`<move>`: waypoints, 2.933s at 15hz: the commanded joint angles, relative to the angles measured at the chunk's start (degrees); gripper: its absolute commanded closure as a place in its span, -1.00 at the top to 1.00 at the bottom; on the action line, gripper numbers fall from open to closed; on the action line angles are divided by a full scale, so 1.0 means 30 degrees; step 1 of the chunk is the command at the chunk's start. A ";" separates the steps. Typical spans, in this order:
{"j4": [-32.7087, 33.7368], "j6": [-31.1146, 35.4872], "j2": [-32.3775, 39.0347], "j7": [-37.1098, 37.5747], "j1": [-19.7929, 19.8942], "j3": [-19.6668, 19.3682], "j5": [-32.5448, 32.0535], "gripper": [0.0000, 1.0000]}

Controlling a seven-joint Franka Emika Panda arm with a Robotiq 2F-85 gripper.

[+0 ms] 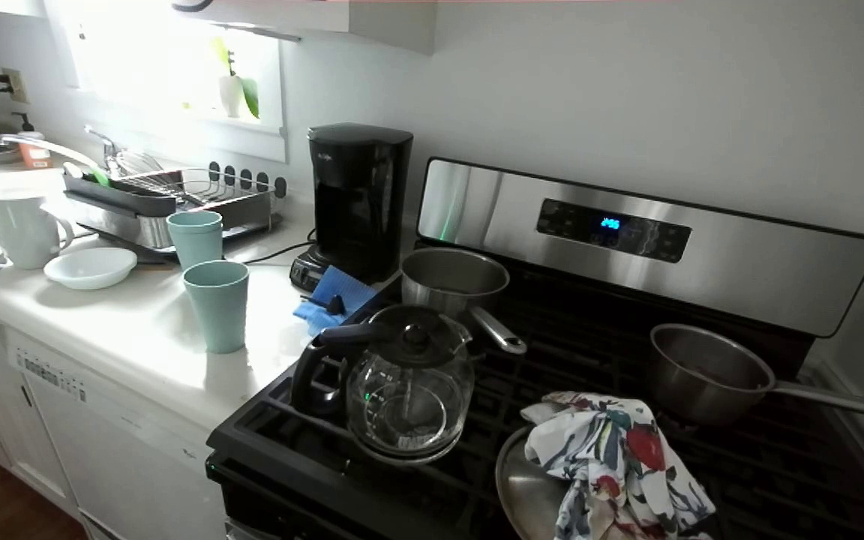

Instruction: Open the glass cabinet door, pick up one blue cup and place it on the bottom shelf of the cabinet door

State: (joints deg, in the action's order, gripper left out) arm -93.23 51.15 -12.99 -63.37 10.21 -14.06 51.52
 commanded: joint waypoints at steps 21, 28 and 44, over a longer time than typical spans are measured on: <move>-0.6324 1.6237 -0.1502 -0.2258 -0.0900 0.1231 -1.0363 1.00; -0.7497 1.8088 -0.1620 -0.2249 -0.0908 0.1199 -1.0965 1.00; -1.3789 2.4092 -0.0173 0.5279 -0.1156 0.1848 -1.3742 1.00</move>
State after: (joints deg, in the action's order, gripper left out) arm -131.67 120.57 -14.04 -51.36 7.69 -8.53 12.93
